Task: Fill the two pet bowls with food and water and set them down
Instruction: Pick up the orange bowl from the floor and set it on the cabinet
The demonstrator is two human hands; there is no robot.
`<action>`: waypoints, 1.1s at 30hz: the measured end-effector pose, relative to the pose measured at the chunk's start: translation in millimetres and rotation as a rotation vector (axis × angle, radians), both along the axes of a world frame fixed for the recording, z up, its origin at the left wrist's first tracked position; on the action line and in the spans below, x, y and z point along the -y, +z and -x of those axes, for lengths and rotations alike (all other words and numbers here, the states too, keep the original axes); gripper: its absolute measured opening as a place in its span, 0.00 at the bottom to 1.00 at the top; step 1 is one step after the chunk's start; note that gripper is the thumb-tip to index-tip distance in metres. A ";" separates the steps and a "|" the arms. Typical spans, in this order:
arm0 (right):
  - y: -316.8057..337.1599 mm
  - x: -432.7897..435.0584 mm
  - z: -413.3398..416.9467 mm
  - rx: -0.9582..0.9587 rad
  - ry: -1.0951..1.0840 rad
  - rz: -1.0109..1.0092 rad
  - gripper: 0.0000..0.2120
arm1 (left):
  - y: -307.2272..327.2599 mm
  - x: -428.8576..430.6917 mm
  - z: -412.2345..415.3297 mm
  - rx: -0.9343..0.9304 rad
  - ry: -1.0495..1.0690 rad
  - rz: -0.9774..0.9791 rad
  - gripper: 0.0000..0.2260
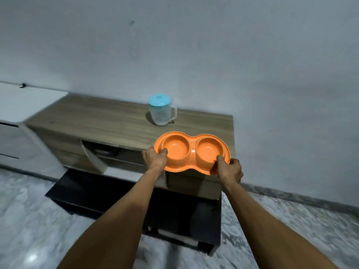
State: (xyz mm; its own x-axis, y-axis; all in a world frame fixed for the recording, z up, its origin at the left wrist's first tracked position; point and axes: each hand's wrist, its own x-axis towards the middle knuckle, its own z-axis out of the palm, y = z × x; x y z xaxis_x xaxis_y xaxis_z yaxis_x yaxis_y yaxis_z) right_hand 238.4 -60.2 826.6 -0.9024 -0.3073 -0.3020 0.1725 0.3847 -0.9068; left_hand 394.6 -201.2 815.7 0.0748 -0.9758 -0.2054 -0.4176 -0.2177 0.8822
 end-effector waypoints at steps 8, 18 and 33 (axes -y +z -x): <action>1.0 117.8 -82.5 0.023 0.120 0.025 0.27 | 0.7 97.1 -100.7 0.060 0.119 0.045 0.17; -22.1 274.0 -132.0 0.081 0.150 -0.045 0.26 | -19.3 240.3 -158.4 0.086 0.147 0.016 0.18; -61.9 403.7 -152.8 0.080 0.047 -0.182 0.26 | -63.4 390.2 -170.3 0.192 -0.045 -0.079 0.17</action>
State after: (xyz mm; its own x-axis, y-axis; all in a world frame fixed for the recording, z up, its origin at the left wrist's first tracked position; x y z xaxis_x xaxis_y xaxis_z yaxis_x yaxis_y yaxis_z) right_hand 391.2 -464.0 764.8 -0.8592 -0.2825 -0.4265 0.2188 0.5506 -0.8056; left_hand 564.9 -591.3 752.3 0.0765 -0.9604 -0.2680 -0.5871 -0.2606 0.7664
